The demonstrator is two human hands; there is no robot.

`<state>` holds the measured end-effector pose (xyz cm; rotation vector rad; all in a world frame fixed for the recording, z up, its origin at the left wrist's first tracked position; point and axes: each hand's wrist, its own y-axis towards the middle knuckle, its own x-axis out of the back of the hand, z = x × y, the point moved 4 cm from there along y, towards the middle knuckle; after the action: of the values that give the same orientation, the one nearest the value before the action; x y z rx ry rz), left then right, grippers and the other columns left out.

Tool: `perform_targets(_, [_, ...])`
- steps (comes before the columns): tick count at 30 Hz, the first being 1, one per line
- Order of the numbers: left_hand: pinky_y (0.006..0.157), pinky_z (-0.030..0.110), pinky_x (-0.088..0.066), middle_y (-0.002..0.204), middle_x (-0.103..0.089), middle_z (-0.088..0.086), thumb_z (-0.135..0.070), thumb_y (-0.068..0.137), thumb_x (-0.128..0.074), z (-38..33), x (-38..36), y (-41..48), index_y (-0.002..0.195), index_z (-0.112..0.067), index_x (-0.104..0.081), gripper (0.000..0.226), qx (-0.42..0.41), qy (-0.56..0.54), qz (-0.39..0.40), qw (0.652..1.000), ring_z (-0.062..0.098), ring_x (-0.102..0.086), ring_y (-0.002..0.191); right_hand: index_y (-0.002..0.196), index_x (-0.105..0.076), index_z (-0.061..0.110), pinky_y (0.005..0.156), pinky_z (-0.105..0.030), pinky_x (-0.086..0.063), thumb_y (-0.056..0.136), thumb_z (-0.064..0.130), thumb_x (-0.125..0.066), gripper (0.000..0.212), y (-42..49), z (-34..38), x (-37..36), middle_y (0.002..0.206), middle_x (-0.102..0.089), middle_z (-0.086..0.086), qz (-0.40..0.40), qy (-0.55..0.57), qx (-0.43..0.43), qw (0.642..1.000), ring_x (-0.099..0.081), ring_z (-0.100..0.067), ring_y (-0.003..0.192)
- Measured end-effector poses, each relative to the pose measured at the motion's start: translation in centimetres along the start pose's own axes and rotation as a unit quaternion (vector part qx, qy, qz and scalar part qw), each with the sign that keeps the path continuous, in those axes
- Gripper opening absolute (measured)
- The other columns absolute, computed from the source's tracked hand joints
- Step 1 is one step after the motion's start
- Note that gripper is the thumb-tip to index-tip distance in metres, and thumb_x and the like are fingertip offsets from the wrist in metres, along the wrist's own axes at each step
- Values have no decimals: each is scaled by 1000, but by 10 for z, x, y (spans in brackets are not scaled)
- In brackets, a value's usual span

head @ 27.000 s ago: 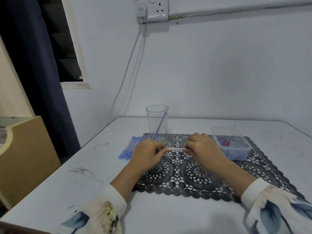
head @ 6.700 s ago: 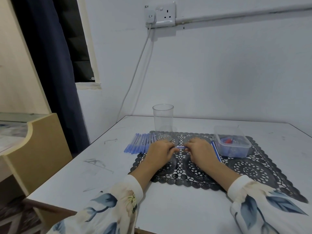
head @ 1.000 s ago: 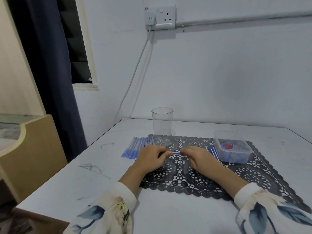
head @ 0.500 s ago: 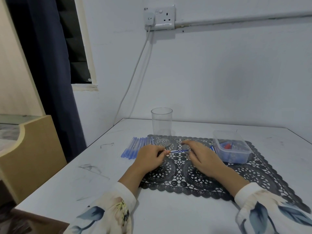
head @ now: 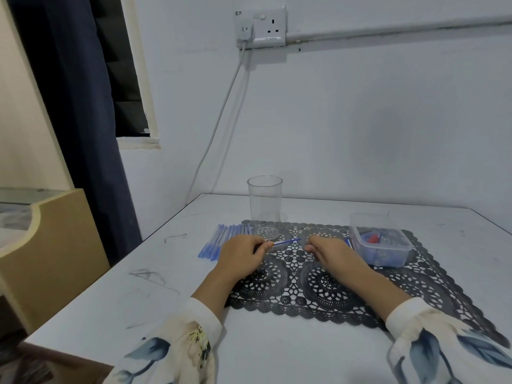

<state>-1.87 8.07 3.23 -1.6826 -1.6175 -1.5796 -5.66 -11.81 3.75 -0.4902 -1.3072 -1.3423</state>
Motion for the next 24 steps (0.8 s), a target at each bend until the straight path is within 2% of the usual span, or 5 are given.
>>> perform_targets(2, [56,26,-39,64,-61,2,-46,94,-42,1,-1,0,76,-17,-64,41,1,3,1,1000,15,-56,63,93,-62,2,80,-32,-44,94,24,-50,25,2,-1,-6,94,-64,-9,24,-15,15,999,-58,-22,89])
perform_targets(5, [57,26,-41,63,-60,2,-46,94,-43,1,-1,0,76,-17,-64,40,1,0,3,1000,15,-56,63,91,-66,1,82,-28,-40,90,22,-57,23,3,0,-12,93,-58,-8,35,-10,33,999,-53,-19,86])
perform_targets(9, [56,25,-39,62,-59,0,-46,94,-43,1,-1,0,76,-18,-64,40,0,-1,5,1000,14,-55,62,97,-70,4,81,-18,-36,90,18,-59,20,3,-1,-17,99,-60,-7,54,0,24,998,-57,-18,91])
perform_targets(16, [52,23,-32,56,-50,-6,-46,94,-43,-1,-1,0,73,-21,-60,38,-7,-2,12,1000,9,-48,56,100,-72,6,81,-12,-33,89,12,-59,18,4,-2,-20,102,-65,-7,52,-11,30,998,-60,-19,94])
perform_targets(24, [54,25,-35,54,-49,-6,-46,94,-43,-2,-2,1,71,-20,-59,38,-11,3,18,1000,12,-49,58,104,-71,10,83,-14,-34,90,20,-58,22,3,0,-19,103,-65,-4,53,-3,33,998,-58,-15,95])
